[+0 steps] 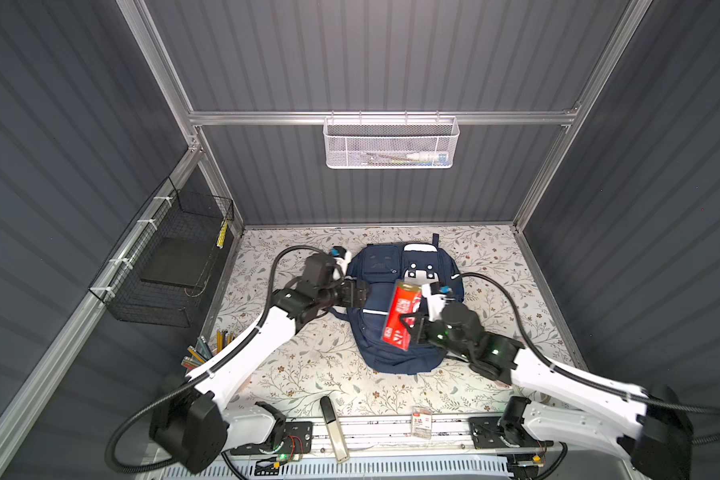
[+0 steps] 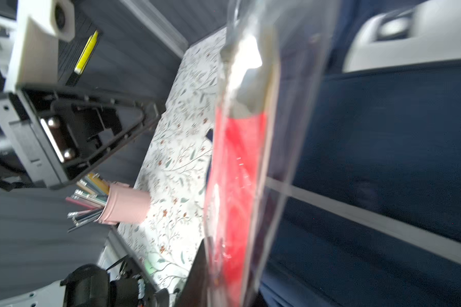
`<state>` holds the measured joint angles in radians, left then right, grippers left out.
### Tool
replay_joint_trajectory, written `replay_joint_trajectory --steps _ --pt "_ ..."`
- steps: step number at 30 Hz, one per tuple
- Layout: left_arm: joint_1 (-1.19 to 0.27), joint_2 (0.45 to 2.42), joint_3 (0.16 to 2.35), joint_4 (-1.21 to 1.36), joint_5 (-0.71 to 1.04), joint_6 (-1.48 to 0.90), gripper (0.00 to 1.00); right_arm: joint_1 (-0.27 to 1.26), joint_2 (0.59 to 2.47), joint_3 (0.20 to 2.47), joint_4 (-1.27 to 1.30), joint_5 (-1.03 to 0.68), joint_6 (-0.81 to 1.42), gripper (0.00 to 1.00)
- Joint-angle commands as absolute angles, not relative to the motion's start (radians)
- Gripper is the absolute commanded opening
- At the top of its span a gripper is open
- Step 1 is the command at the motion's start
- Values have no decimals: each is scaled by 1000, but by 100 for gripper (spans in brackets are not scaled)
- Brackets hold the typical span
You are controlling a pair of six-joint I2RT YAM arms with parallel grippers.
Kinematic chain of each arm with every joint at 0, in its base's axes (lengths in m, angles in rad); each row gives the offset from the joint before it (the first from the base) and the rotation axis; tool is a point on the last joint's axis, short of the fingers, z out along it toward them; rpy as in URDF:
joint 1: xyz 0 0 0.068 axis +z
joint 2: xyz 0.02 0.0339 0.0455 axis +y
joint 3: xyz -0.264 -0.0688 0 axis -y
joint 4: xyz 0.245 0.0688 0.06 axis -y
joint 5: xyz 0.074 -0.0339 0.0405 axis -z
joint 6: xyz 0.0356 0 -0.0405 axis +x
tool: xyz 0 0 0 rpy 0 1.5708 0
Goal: Pack the student bag
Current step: 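Lift the red package with the right gripper while left holds the pocket open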
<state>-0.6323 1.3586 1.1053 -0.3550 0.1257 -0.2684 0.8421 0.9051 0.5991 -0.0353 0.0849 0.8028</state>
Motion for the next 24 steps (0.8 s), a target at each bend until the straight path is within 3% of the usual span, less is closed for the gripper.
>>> replay_joint_trajectory --steps 1,5,11,17,21,24 --pt "-750 1476 1235 -480 37 -2 94 750 699 555 -272 177 789 0" --pt "-915 1634 1366 -587 -107 204 95 571 512 506 -443 111 774 0" --pt "-991 1760 1444 -610 -170 348 95 395 442 466 -502 -36 754 0" --pt "-1025 1842 1489 -595 -299 388 95 363 448 438 -471 -100 761 0" --pt "-1047 1819 1496 -626 -173 421 99 362 448 430 -474 -112 765 0" --pt "-1101 1772 1439 -638 -224 497 100 360 446 418 -469 -123 776 0"
